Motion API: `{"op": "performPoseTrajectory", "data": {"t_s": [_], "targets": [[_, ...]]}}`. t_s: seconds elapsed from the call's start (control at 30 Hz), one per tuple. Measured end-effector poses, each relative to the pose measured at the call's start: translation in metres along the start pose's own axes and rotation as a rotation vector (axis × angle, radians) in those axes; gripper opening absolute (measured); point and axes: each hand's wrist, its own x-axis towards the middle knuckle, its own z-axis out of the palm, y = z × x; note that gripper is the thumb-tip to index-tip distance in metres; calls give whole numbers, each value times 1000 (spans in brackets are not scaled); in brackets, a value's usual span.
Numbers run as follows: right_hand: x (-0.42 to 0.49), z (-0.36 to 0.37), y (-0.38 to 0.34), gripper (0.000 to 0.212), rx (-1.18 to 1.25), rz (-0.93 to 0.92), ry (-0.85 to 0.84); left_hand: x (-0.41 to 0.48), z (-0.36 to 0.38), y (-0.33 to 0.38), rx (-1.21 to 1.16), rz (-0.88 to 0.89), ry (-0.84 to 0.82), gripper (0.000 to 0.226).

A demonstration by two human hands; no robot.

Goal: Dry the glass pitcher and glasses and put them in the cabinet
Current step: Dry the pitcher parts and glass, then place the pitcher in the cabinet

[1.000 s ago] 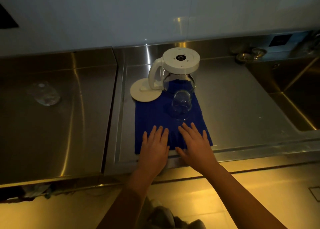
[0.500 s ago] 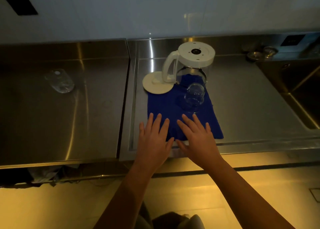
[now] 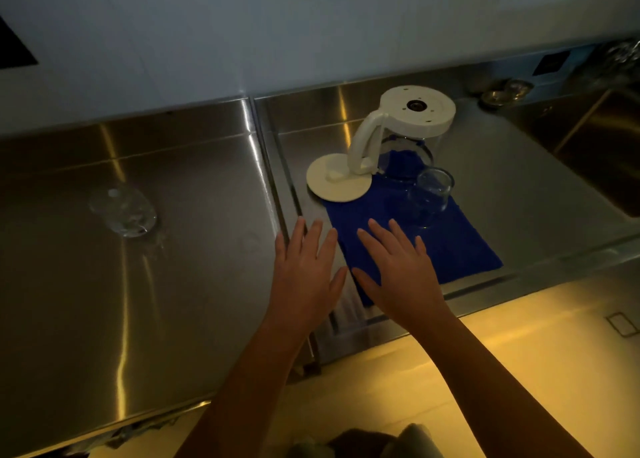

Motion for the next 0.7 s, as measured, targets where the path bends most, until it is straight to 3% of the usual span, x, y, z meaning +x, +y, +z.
{"op": "performPoseTrajectory", "data": {"t_s": [0.47,0.7], "targets": [[24,-4,-7,63,-1,138,14,31,11,-18,-202,108,-2,60],[48,-4,28,61,84,72,193,65,19,2,-169,103,-20,58]]}}
